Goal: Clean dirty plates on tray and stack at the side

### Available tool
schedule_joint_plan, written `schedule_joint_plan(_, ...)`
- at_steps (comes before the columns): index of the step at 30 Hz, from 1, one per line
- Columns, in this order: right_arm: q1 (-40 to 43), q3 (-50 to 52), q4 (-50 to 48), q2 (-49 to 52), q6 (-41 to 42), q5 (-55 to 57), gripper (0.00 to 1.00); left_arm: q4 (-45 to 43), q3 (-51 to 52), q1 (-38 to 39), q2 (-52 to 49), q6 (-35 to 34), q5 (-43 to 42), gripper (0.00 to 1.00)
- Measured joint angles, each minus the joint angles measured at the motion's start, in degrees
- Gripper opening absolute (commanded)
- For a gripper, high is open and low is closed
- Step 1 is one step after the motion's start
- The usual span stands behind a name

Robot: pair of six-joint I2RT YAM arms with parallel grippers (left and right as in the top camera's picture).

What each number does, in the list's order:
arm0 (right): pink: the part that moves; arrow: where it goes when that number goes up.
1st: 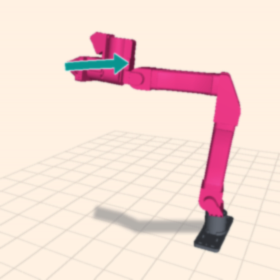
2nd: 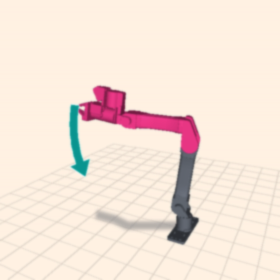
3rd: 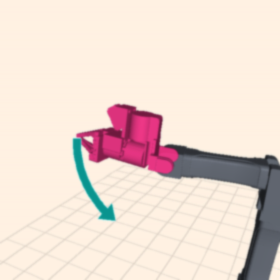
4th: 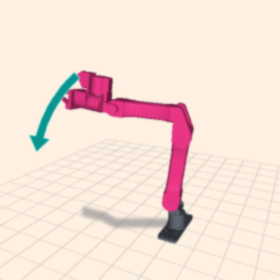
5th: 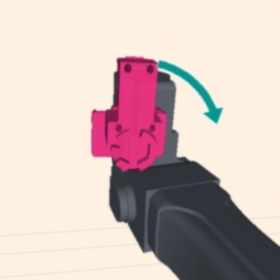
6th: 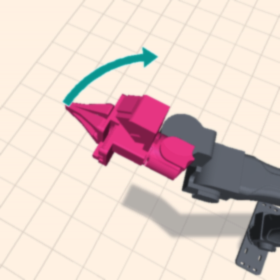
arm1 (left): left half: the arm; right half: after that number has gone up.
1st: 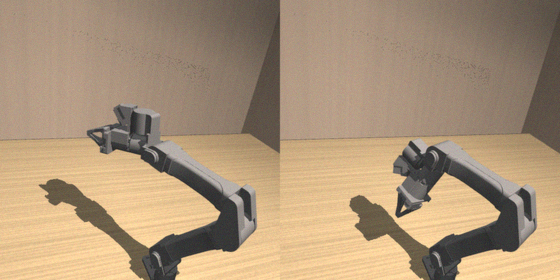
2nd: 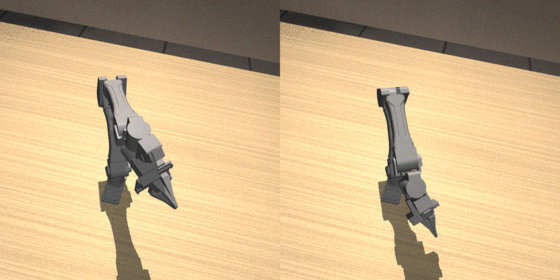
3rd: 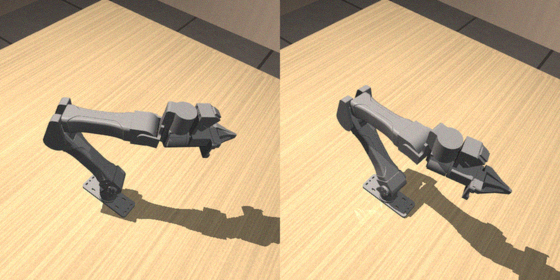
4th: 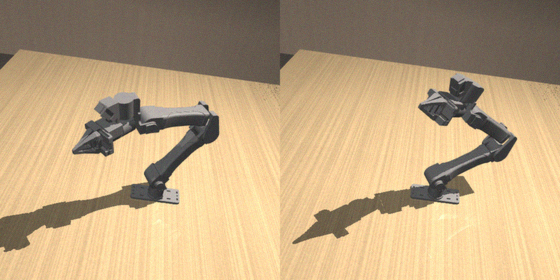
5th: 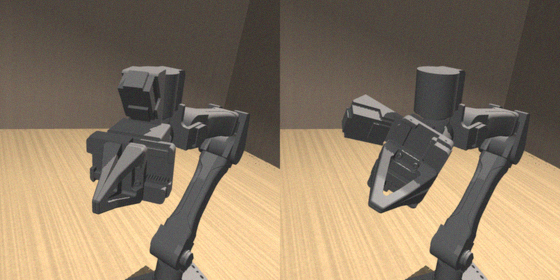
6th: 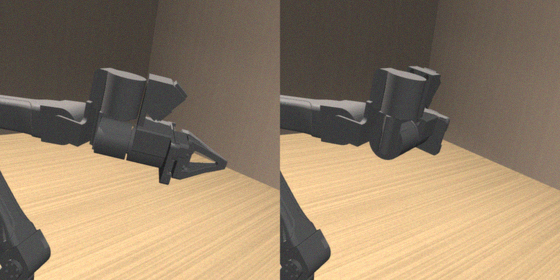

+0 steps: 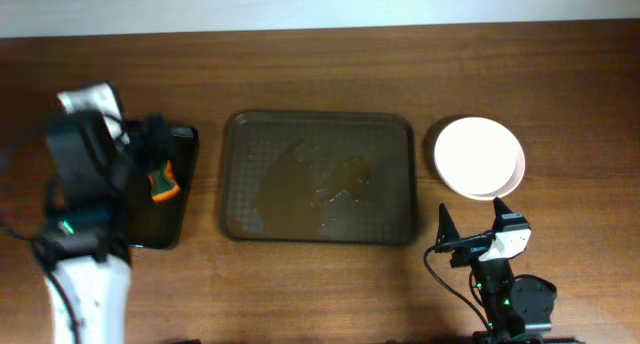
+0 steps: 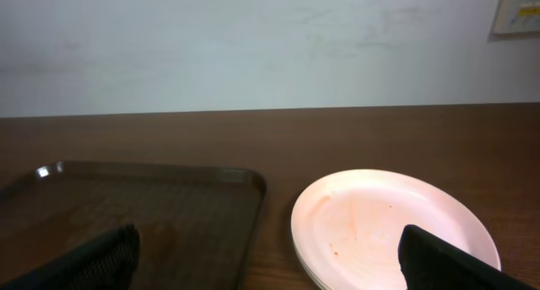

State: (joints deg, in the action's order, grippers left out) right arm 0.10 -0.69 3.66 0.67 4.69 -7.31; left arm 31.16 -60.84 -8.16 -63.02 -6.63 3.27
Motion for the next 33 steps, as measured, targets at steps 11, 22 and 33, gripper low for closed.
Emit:
schedule_joint_plan(11,0.0,0.0,0.0,-0.1,0.0,0.0,0.98,-33.7,49.4,0.0,38.3,3.6,-3.2,1.00)
schedule_joint_plan(22,0.0,0.0,0.0,-0.1,0.0,0.0,0.98,-34.3,59.9,0.0,53.4,6.5,-3.0,1.00)
schedule_joint_plan(33,0.0,0.0,0.0,-0.1,0.0,0.0,0.98,-26.5,60.0,0.0,62.2,6.7,-3.0,1.00)
